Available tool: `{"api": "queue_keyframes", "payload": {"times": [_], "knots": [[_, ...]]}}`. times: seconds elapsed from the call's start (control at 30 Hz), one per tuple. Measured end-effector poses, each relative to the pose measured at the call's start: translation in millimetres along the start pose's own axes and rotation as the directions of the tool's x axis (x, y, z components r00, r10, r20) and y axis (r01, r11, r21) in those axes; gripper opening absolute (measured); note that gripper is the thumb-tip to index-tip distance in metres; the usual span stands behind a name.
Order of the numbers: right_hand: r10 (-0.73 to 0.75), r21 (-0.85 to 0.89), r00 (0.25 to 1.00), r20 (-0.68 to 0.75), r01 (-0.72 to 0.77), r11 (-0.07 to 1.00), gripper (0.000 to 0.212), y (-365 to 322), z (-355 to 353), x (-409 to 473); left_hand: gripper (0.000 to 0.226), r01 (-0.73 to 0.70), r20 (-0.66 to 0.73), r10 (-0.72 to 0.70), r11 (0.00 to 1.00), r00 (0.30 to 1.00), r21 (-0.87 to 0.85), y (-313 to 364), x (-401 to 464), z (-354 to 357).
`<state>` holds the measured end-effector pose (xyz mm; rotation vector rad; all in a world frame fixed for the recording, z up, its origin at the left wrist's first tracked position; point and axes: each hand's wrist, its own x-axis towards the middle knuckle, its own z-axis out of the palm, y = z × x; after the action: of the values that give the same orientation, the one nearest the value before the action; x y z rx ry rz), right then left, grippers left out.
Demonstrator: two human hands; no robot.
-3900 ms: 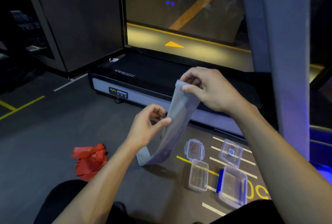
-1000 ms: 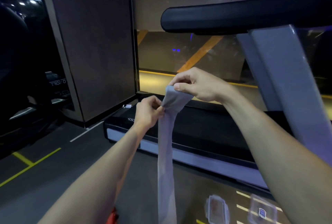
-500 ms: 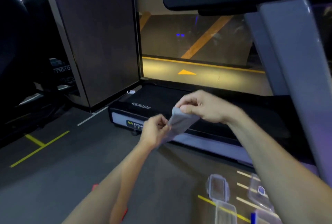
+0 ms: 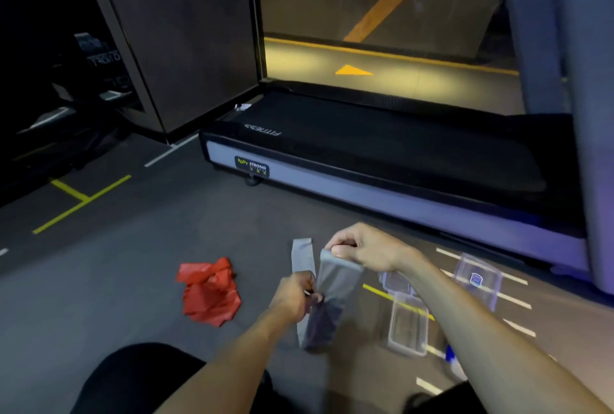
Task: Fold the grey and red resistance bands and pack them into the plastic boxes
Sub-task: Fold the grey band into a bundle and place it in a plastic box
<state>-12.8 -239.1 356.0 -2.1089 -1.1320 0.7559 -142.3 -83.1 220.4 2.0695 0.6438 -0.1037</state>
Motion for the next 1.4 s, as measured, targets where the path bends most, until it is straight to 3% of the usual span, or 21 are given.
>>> {"api": "queue_keyframes", "payload": {"times": [0.1, 0.2, 0.33, 0.43, 0.47, 0.63, 0.97, 1.07, 1.23, 1.4], "knots": [[0.015, -0.013, 1.0, 0.001, -0.015, 1.0, 0.019, 9.1, 11.1, -3.4, 0.018, -0.014, 0.155, 0.002, 0.997, 0.988, 0.077, -6.8, -4.2, 5.3], [0.022, 0.006, 1.0, -0.009, -0.022, 1.0, 0.019, 9.7, 12.6, -3.7, 0.025, -0.021, 0.286, -0.027, 0.986, 0.958, 0.165, 1.3, -12.4, -4.6], [0.019, 0.022, 1.0, -0.002, -0.019, 1.0, 0.019, 9.9, 10.2, -5.8, 0.036, -0.166, 0.46, 0.039, 0.956, 0.887, 0.24, 38.8, -12.5, -42.4], [0.005, 0.053, 1.0, -0.007, -0.005, 0.999, 0.018, 6.4, 8.4, -7.6, 0.076, -0.207, 0.379, 0.144, 0.97, 0.914, 0.131, 66.8, -12.3, -76.2], [-0.004, 0.063, 1.0, -0.008, 0.004, 0.998, 0.018, 3.9, 6.9, -8.2, 0.077, -0.202, 0.352, 0.168, 0.977, 0.921, 0.062, 75.8, -17.6, -84.3], [-0.039, 0.148, 0.998, -0.04, 0.045, 0.988, 0.012, -0.9, 2.7, -10.5, 0.044, -0.265, 0.185, 0.307, 0.938, 0.934, -0.222, 90.9, -37.5, -88.3], [-0.031, 0.218, 0.995, -0.095, 0.051, 0.975, 0.022, 5.3, -12.8, -17.2, 0.015, -0.397, 0.041, 0.427, 0.868, 0.903, -0.298, 93.8, -27.8, -70.2], [-0.04, 0.246, 0.995, -0.095, 0.062, 0.967, 0.018, 1.2, -17.1, -19.7, 0.011, -0.408, 0.011, 0.44, 0.842, 0.898, -0.353, 93.7, -24.2, -67.2], [-0.002, 0.226, 0.975, -0.224, 0.054, 0.973, 0.02, -6.1, -23.8, -20.3, 0.029, -0.352, -0.011, 0.402, 0.787, 0.915, -0.507, 91.6, -20.5, -54.2], [0.029, 0.228, 0.971, -0.238, 0.027, 0.973, 0.021, -8.8, -25.0, -19.0, 0.014, -0.349, -0.057, 0.386, 0.748, 0.921, -0.565, 87.1, -16.6, -47.5]]}}
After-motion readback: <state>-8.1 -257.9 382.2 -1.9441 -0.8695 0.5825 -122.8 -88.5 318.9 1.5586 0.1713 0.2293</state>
